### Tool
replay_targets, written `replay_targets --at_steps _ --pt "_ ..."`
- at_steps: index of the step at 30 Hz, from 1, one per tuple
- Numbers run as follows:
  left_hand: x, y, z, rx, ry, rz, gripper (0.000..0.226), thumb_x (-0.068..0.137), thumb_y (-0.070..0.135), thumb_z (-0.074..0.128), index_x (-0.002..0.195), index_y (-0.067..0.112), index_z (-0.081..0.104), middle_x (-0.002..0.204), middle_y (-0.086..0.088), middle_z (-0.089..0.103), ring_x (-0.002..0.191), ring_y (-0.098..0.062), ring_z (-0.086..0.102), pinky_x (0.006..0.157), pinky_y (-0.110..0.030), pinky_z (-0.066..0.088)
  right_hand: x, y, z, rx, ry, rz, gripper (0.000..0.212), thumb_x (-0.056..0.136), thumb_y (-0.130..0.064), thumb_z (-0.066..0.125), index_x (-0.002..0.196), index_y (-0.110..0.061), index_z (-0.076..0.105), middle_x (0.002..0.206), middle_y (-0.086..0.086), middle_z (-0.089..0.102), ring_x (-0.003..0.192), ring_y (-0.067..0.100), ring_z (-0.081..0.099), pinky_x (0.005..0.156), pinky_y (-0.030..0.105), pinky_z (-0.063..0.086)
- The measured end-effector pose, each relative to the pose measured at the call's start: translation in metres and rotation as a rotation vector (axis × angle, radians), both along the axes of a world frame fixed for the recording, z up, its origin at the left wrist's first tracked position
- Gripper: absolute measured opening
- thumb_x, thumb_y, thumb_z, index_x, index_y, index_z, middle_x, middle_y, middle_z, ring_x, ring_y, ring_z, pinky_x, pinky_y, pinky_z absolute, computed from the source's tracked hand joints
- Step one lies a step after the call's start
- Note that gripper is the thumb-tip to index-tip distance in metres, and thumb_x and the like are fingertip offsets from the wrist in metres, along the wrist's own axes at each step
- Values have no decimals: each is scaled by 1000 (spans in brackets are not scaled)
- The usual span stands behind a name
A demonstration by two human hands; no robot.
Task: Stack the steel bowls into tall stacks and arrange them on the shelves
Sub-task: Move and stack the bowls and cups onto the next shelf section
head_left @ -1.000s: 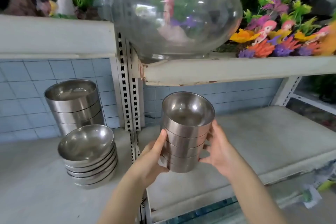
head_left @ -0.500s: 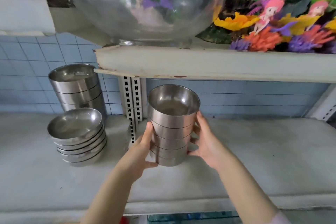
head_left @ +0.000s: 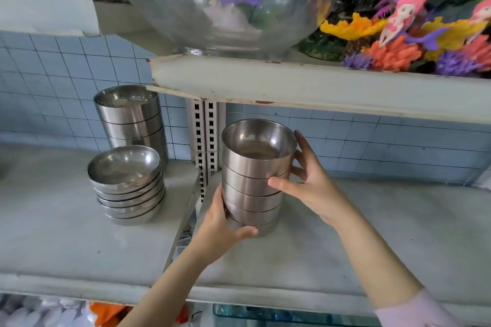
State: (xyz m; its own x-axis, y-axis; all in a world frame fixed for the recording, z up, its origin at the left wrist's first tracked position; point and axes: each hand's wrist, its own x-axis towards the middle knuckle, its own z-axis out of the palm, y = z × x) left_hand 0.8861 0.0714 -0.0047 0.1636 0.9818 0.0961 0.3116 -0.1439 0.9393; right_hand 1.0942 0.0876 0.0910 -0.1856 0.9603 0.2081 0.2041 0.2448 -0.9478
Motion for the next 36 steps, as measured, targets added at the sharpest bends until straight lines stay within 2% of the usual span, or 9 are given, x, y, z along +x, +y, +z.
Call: replay_targets --at_steps 3,7,12,16,21,25,29,33,36 --pt "-5 9 -5 2 4 -17 122 50 59 87 148 39 17 139 19 49 128 -6 48 111 -40 39 -1 6 -1 37 -65 16 101 62 -32 91 142 -50 32 135 -27 53 118 3 59 87 27 56" --pt "-11 28 -6 22 27 -49 121 49 61 86 147 40 19 136 19 51 126 -6 50 110 -38 40 -4 18 -2 56 -78 -13 94 69 -25 89 141 -47 34 132 -29 54 115 0 60 85 24 55" --pt "-16 58 -3 -15 53 -53 121 50 60 86 147 40 17 137 19 50 128 -6 48 109 -33 38 -10 46 -2 64 -154 -72 95 66 -39 88 143 -47 33 137 -19 54 117 3 59 98 28 49" --pt "-18 82 0 -17 41 -63 107 67 35 86 149 32 16 135 19 43 126 -2 40 101 -20 29 -13 70 2 50 -198 -83 88 67 -42 87 136 -54 34 138 -18 53 117 3 58 103 33 48" --pt "-19 117 -7 -56 59 -75 100 52 51 87 128 54 22 138 13 49 129 -9 47 109 -33 37 -15 100 1 9 -189 -90 87 57 -51 87 132 -40 44 133 -20 57 118 7 61 105 39 49" --pt "-18 131 -6 -74 43 -96 111 59 42 89 144 41 17 135 21 45 129 -5 43 106 -27 32 -14 115 -2 -14 -162 -99 71 56 -49 87 115 -47 49 129 -22 57 119 11 60 107 39 47" --pt "-18 141 -7 -53 80 -100 110 65 37 88 148 34 16 133 21 42 127 -4 40 103 -25 30 -11 126 -9 -28 -140 -100 74 56 -50 88 119 -42 49 132 -12 58 120 15 60 107 40 47" --pt "-15 143 -10 -62 106 -82 114 59 48 86 147 37 13 145 15 41 132 -7 39 111 -33 31 -6 133 -4 -39 -170 -65 58 70 -32 87 114 -37 51 127 -12 59 117 11 60 106 37 48" --pt "-13 141 -11 -77 111 -55 122 54 54 85 147 40 9 148 13 40 134 -10 38 114 -39 31 -5 134 1 -72 -170 -20 45 78 -19 82 108 -34 51 121 -14 58 114 10 59 94 35 55"
